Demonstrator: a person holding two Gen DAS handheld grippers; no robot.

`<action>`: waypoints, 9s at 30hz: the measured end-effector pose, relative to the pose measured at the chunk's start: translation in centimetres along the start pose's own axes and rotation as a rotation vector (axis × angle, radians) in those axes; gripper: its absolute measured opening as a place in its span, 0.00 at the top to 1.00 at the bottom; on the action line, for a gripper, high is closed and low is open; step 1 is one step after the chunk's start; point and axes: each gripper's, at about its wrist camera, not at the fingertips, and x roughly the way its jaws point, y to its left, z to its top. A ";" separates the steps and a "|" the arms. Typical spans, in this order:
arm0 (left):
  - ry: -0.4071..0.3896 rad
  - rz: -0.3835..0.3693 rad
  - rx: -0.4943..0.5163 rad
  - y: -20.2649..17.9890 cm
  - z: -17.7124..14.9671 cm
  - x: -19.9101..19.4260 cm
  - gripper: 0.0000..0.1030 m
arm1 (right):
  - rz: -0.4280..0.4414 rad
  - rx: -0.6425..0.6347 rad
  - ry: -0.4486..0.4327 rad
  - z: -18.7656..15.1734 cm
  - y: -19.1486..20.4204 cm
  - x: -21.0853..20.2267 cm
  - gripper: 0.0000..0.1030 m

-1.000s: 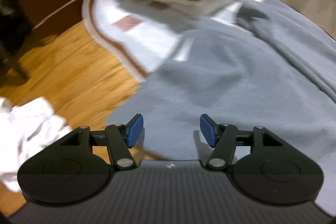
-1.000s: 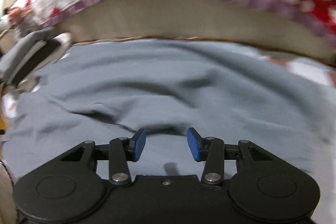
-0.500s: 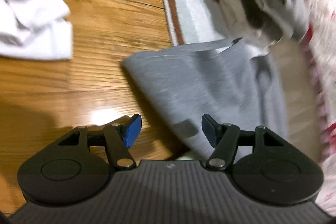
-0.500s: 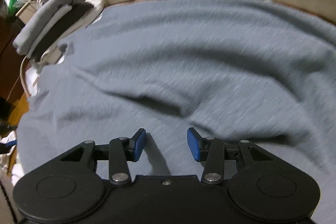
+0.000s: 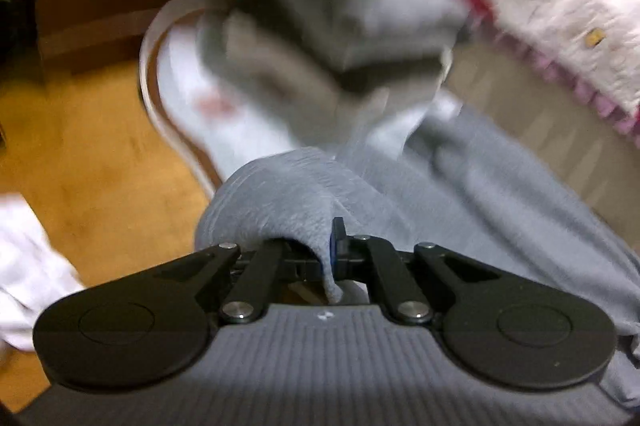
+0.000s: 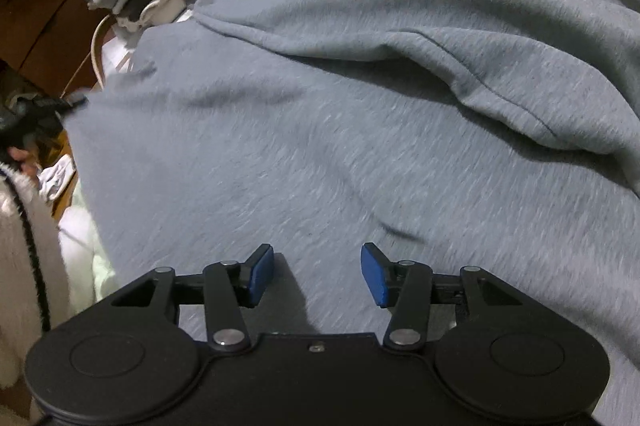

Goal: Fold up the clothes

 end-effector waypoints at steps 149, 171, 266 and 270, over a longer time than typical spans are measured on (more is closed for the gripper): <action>0.439 -0.058 0.347 -39.6 12.8 40.4 0.31 | -0.641 0.014 -0.425 15.6 -25.3 -2.7 0.92; -0.210 -0.152 0.527 -44.2 15.6 32.1 0.87 | -0.726 -0.039 -0.561 14.6 -23.6 -4.0 0.96; 0.340 -0.030 -0.276 3.6 -4.1 1.4 0.20 | -0.465 0.675 -0.935 -20.4 -8.8 -20.3 0.96; 0.375 -0.042 -0.314 4.4 -4.9 1.9 0.20 | -0.604 0.622 -0.846 -20.7 -6.8 -22.1 0.98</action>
